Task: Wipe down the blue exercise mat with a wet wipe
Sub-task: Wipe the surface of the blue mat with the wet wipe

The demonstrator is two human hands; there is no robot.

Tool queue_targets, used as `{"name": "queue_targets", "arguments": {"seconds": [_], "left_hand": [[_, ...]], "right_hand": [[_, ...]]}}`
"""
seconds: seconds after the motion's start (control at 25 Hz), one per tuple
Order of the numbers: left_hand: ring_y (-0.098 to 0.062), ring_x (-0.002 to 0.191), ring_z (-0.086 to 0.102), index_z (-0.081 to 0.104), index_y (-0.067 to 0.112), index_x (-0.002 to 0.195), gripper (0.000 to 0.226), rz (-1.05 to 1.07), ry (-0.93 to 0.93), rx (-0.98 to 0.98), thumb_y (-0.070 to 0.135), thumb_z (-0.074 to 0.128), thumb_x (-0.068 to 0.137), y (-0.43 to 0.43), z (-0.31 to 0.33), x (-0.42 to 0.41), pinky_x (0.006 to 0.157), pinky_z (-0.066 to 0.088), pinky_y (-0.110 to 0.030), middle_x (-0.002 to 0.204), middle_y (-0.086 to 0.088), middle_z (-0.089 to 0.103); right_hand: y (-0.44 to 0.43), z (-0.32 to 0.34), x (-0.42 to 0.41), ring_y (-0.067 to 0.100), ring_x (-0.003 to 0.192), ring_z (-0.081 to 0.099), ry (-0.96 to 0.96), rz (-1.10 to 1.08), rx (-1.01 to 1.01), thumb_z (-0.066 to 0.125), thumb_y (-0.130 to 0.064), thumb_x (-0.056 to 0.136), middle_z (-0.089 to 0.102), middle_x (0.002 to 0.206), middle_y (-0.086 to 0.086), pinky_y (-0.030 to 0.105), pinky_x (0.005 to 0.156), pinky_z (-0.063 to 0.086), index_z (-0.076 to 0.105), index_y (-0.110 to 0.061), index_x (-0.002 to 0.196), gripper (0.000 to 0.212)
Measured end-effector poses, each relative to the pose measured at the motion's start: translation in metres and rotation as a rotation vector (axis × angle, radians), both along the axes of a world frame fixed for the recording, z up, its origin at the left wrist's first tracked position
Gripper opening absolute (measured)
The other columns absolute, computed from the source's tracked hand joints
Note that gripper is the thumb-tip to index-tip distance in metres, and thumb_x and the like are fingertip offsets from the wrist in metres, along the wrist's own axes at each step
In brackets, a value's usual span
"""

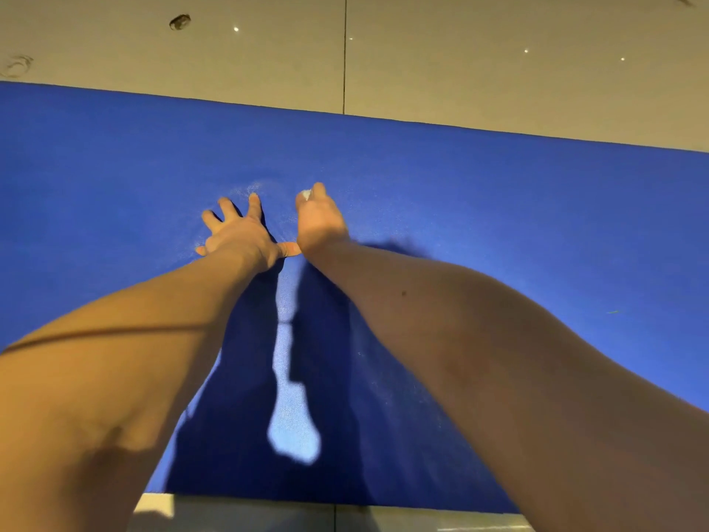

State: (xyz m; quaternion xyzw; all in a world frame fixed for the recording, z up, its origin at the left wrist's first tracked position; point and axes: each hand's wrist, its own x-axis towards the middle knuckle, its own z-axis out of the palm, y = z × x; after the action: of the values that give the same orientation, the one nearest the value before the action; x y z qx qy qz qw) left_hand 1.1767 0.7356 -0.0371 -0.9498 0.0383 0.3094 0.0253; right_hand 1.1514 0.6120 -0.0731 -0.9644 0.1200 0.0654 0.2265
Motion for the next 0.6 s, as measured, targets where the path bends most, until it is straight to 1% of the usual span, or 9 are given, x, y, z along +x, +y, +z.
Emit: {"name": "queue_targets", "arguments": {"seconds": [0.08, 0.16, 0.2, 0.28, 0.36, 0.4, 0.48, 0.56, 0.6], "left_hand": [[-0.042, 0.147, 0.001, -0.01, 0.041, 0.158, 0.129, -0.013, 0.004, 0.006, 0.089, 0.063, 0.063, 0.003, 0.0, -0.001, 0.107, 0.035, -0.068, 0.163, -0.004, -0.004], [-0.042, 0.149, -0.001, -0.01, 0.042, 0.158, 0.124, -0.028, 0.02, 0.004, 0.087, 0.063, 0.067, 0.006, 0.0, 0.0, 0.109, 0.035, -0.067, 0.165, -0.003, -0.007], [-0.042, 0.149, -0.002, -0.008, 0.043, 0.158, 0.122, -0.033, 0.03, -0.005, 0.085, 0.063, 0.069, 0.008, 0.002, 0.0, 0.109, 0.034, -0.067, 0.165, -0.003, -0.009], [-0.04, 0.15, -0.006, -0.004, 0.043, 0.159, 0.116, -0.038, 0.035, -0.039, 0.079, 0.066, 0.073, 0.015, 0.005, -0.001, 0.11, 0.034, -0.066, 0.166, -0.001, -0.011], [-0.036, 0.152, -0.009, 0.002, 0.042, 0.159, 0.108, -0.038, 0.024, -0.092, 0.07, 0.069, 0.079, 0.023, 0.007, -0.006, 0.111, 0.034, -0.063, 0.167, 0.001, -0.011], [-0.034, 0.152, -0.009, 0.006, 0.04, 0.16, 0.104, -0.043, 0.011, -0.117, 0.066, 0.07, 0.082, 0.028, 0.006, -0.01, 0.112, 0.033, -0.061, 0.167, 0.001, -0.009], [-0.031, 0.152, -0.005, 0.013, 0.036, 0.16, 0.098, -0.068, -0.018, -0.149, 0.061, 0.07, 0.084, 0.037, 0.005, -0.021, 0.113, 0.033, -0.058, 0.166, 0.0, -0.003], [-0.032, 0.15, 0.0, 0.017, 0.031, 0.16, 0.098, -0.082, -0.043, -0.148, 0.062, 0.071, 0.083, 0.043, 0.006, -0.033, 0.11, 0.039, -0.055, 0.164, -0.003, 0.005], [-0.032, 0.149, 0.003, 0.018, 0.031, 0.16, 0.101, -0.078, -0.048, -0.131, 0.064, 0.072, 0.081, 0.044, 0.007, -0.038, 0.108, 0.042, -0.054, 0.163, -0.004, 0.007]], "right_hand": [[-0.014, 0.008, -0.01, 0.026, 0.09, 0.029, 0.023, -0.001, -0.008, 0.045, -0.006, 0.098, 0.025, 0.106, 0.008, 0.037, 0.078, 0.035, 0.044, -0.016, 0.108, 0.014], [-0.04, 0.008, -0.019, 0.026, 0.089, 0.03, 0.007, -0.086, -0.066, 0.04, -0.005, 0.099, 0.026, 0.105, 0.008, 0.037, 0.077, 0.035, 0.035, -0.02, 0.103, 0.016], [-0.058, 0.009, -0.026, 0.026, 0.088, 0.031, 0.019, -0.171, -0.075, 0.039, -0.003, 0.098, 0.027, 0.105, 0.008, 0.036, 0.076, 0.034, 0.035, -0.02, 0.102, 0.018], [-0.087, 0.009, -0.04, 0.029, 0.085, 0.037, 0.042, -0.325, -0.14, 0.042, 0.007, 0.092, 0.035, 0.108, 0.01, 0.034, 0.072, 0.035, 0.046, -0.015, 0.101, 0.024], [-0.091, 0.01, -0.049, 0.031, 0.094, 0.049, 0.095, -0.398, -0.201, 0.044, 0.011, 0.087, 0.041, 0.123, 0.013, 0.033, 0.073, 0.04, 0.054, -0.004, 0.113, 0.031], [-0.086, 0.011, -0.049, 0.029, 0.103, 0.052, 0.084, -0.401, -0.194, 0.045, 0.009, 0.088, 0.042, 0.128, 0.013, 0.031, 0.077, 0.042, 0.053, -0.002, 0.119, 0.033], [-0.065, 0.016, -0.046, 0.027, 0.114, 0.049, 0.077, -0.388, -0.143, 0.044, 0.002, 0.092, 0.047, 0.126, 0.013, 0.027, 0.087, 0.043, 0.053, -0.002, 0.122, 0.031], [-0.035, 0.016, -0.04, 0.03, 0.118, 0.049, 0.07, -0.292, -0.121, 0.042, -0.003, 0.097, 0.048, 0.128, 0.016, 0.031, 0.09, 0.041, 0.052, -0.001, 0.124, 0.029], [-0.016, 0.016, -0.038, 0.032, 0.118, 0.05, 0.087, -0.196, -0.109, 0.043, -0.004, 0.097, 0.046, 0.131, 0.018, 0.034, 0.09, 0.041, 0.051, -0.001, 0.126, 0.03]]}}
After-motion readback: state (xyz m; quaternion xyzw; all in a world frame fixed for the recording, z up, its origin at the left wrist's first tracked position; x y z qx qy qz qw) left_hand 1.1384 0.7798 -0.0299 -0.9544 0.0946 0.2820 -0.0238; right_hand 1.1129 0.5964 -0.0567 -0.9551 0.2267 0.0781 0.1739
